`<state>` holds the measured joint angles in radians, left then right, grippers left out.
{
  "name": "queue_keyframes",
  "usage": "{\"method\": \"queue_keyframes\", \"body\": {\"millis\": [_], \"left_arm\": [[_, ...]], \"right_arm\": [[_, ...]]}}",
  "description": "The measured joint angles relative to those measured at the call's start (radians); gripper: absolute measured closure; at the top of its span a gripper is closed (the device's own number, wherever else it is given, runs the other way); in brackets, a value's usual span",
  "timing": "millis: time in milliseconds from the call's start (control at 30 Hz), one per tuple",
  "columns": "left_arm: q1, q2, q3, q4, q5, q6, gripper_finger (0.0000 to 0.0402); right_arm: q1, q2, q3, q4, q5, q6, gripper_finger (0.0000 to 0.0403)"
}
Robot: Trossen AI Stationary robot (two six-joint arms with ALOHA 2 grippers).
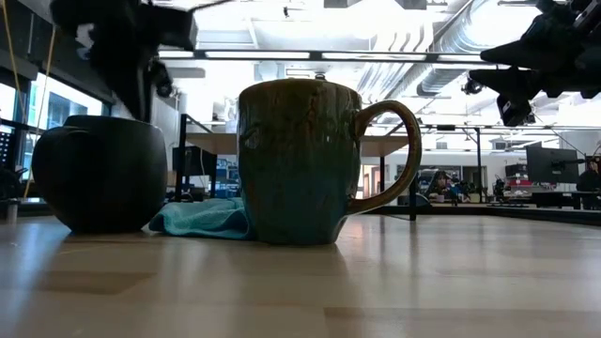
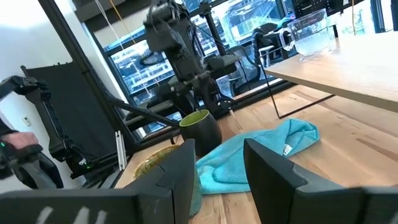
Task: Stack small to large cups/mugs on shelf
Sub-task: Put the green mug on the shelf
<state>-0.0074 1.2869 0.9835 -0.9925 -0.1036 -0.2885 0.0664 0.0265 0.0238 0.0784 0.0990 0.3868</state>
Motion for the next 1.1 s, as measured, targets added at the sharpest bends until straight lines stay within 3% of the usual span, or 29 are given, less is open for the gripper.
{"method": "queue_keyframes", "body": {"millis": [233, 400, 700, 1100], "left_arm": [[-0.007, -0.006, 0.066, -0.055, 0.052, -0.009, 0.0293], [-0.076, -0.006, 0.070, -0.049, 0.093, -0.038, 0.0293], [-0.236, 0.006, 0.070, -0.024, 0.041, -0.175, 0.0293], [-0.268, 0.117, 0.070, -0.025, 0.039, -0.183, 0.0293]], "right_arm": [[0.000, 0.000, 0.000, -0.005, 0.005, -0.002, 0.0275], [0.000, 0.000, 0.000, -0.008, 0.005, -0.002, 0.0275], [0.000, 0.000, 0.000, -0.017, 0.006, -0.047, 0.0275], [0.000, 0.000, 0.000, -0.016, 0.006, -0.047, 0.0275]]}}
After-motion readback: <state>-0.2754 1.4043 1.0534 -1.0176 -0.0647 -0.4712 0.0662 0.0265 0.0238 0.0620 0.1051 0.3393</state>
